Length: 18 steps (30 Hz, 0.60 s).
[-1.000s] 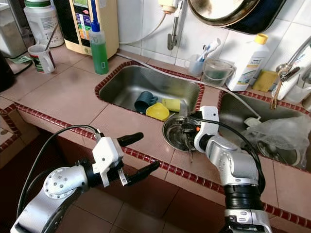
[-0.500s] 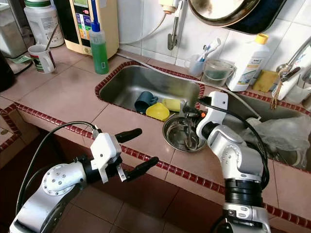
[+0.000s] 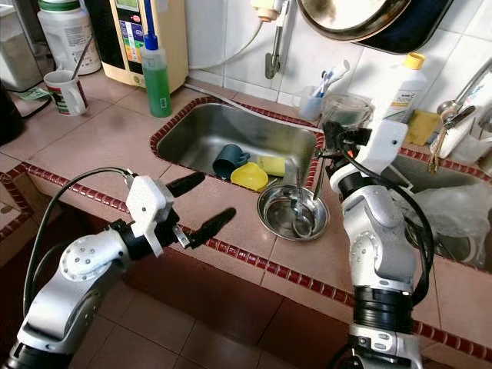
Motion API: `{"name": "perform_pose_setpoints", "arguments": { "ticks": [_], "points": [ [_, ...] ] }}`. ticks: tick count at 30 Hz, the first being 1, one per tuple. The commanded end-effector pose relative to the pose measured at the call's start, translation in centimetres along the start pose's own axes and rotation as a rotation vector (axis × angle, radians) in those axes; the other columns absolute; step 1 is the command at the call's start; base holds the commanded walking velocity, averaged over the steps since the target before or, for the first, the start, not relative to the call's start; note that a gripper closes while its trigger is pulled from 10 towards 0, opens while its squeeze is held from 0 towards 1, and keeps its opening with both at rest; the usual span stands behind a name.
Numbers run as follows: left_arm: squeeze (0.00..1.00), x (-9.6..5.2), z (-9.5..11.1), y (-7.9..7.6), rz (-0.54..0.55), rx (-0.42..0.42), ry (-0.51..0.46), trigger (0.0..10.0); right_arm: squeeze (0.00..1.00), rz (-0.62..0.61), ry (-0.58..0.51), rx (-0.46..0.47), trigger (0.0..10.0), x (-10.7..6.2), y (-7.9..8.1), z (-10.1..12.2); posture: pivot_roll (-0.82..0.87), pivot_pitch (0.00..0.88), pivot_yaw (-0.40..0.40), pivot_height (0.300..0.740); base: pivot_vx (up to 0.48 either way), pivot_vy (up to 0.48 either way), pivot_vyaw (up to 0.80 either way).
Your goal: Kitchen organization
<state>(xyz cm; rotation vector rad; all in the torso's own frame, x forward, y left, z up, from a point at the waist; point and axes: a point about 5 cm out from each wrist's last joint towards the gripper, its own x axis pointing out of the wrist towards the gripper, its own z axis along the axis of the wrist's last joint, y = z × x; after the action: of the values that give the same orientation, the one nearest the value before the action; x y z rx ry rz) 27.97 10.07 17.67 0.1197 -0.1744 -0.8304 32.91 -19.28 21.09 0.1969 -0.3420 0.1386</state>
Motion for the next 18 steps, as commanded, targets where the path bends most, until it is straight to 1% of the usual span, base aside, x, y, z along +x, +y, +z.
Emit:
{"name": "perform_pose_setpoints", "arguments": {
  "ticks": [1,2,5,6,8,11,12,13,15,18],
  "points": [
    [0.0,0.4,0.2,0.9,0.06,0.02,-0.003,10.0,0.0,0.012,-0.053,-0.067,10.0,-0.3,0.3,0.5,0.08,0.0,-0.066,0.74,0.0,0.0,0.0],
    [0.0,0.8,0.1,1.5,0.116,-0.001,-0.002,10.0,0.0,0.009,-0.057,-0.078,10.0,-0.7,0.5,0.1,0.07,0.0,-0.063,0.74,0.0,0.0,0.0],
    [0.0,1.0,0.4,2.1,0.174,-0.02,-0.037,10.0,0.0,0.018,-0.085,-0.09,10.0,-1.1,0.9,0.0,0.07,0.0,-0.058,0.74,0.0,0.0,0.0],
    [0.0,1.2,0.5,2.7,0.224,-0.033,-0.048,10.0,0.0,0.013,-0.106,-0.107,10.0,-1.3,1.1,0.1,0.07,0.0,-0.058,0.74,0.0,0.0,0.0],
    [0.0,1.5,0.5,3.3,0.272,-0.056,-0.052,10.0,0.0,0.001,-0.131,-0.13,10.0,-1.5,1.3,0.3,0.07,0.0,-0.054,0.74,0.0,0.0,0.0],
    [0.0,1.7,0.6,4.0,0.314,-0.07,-0.056,10.0,0.0,-0.002,-0.14,-0.137,10.0,-1.6,1.5,0.2,0.06,0.0,-0.051,0.74,0.0,0.0,0.0],
    [0.0,1.8,0.6,4.1,0.32,-0.083,-0.058,10.0,0.0,0.003,-0.145,-0.15,10.0,-1.7,1.7,0.1,0.06,0.0,-0.047,0.74,0.0,0.0,0.0],
    [0.0,1.9,0.5,4.7,0.349,-0.087,-0.052,10.0,0.0,0.017,-0.151,-0.16,10.0,-1.7,2.0,-0.1,0.06,0.0,-0.045,0.74,0.0,0.0,0.0],
    [0.0,1.9,0.5,5.0,0.363,-0.094,-0.047,10.0,0.0,0.026,-0.155,-0.169,10.0,-1.8,2.2,-0.1,0.06,0.0,-0.043,0.74,0.0,0.0,0.0],
    [0.0,1.7,0.4,6.0,0.4,-0.089,-0.039,10.0,0.0,0.031,-0.158,-0.182,10.0,-1.8,2.3,-0.2,0.06,0.0,-0.044,0.74,0.0,0.0,0.0]
  ]
}}
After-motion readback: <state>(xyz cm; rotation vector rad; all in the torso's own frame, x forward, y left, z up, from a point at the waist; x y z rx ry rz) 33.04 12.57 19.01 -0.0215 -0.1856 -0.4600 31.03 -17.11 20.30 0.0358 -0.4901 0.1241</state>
